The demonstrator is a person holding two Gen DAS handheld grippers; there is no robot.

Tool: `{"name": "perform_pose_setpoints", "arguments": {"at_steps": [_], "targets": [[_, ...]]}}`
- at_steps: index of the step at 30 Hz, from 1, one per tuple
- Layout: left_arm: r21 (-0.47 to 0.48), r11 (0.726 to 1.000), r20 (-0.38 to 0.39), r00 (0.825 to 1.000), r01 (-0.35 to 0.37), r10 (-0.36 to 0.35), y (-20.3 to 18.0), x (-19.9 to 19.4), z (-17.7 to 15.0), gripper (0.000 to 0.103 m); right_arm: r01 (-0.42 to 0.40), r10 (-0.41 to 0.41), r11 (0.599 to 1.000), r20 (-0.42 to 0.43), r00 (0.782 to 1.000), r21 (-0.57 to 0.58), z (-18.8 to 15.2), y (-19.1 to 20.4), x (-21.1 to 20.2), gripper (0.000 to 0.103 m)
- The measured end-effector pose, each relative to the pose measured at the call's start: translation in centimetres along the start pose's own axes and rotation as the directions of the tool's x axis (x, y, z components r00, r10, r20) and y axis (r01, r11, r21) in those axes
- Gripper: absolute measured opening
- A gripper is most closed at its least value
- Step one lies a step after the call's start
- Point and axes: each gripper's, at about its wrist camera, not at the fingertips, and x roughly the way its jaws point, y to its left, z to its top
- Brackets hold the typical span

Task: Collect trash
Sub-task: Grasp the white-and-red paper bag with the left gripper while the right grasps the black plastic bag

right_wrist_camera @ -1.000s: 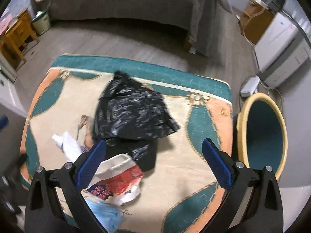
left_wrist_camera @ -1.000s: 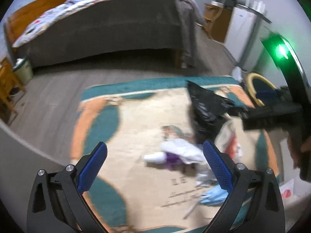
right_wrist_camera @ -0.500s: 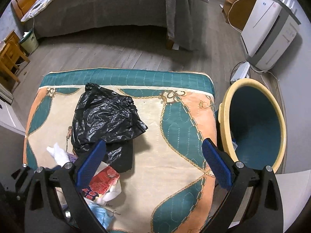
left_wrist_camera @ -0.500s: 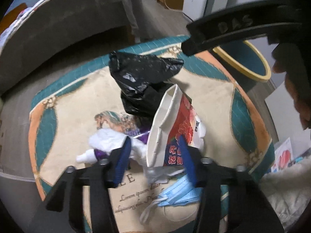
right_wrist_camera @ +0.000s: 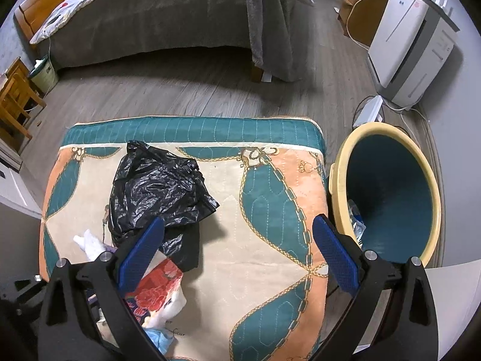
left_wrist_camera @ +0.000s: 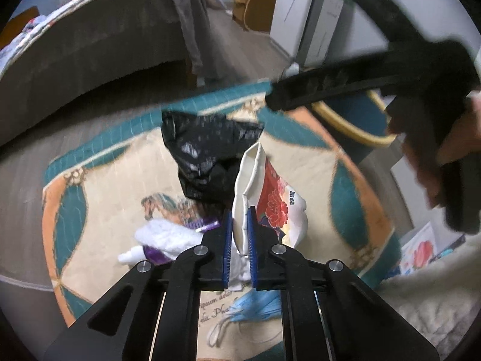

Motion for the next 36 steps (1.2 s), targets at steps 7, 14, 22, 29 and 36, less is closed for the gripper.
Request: {"name": "perform_pose_setpoints", "arguments": {"at_steps": [7, 14, 22, 29, 36], "targets": [[-0.065, 0.995, 0.107, 0.990, -0.080, 0.087, 2.7, -4.1, 1.4, 0.010, -0.002, 0.001, 0.999, 0.017, 1.000, 0.041, 0.2, 0.0, -0.2, 0.097], [-0.197, 0.963, 0.097, 0.974, -0.183, 0.205, 7.6, -4.9, 1.4, 0.010, -0.049, 0.049, 0.999, -0.006, 0.999, 0.015, 0.2, 2.1, 1.2, 0.097], [-0.245, 0.945, 0.060, 0.970, -0.216, 0.237, 10.3, -3.6, 1.4, 0.010, -0.127, 0.117, 0.987, -0.102, 0.988, -0.094, -0.5, 7.1, 4.2, 0.097], [-0.263, 0.942, 0.045, 0.973, -0.208, 0.227, 11.1, -3.3, 0.8, 0.010, -0.110, 0.077, 0.978, -0.182, 0.980, -0.178, -1.9, 9.1, 7.1, 0.096], [-0.245, 0.947, 0.048, 0.973, -0.208, 0.226, 10.5, -3.5, 0.6, 0.011, -0.154, 0.113, 0.969, -0.208, 0.972, -0.194, -2.5, 9.3, 7.1, 0.053]]}}
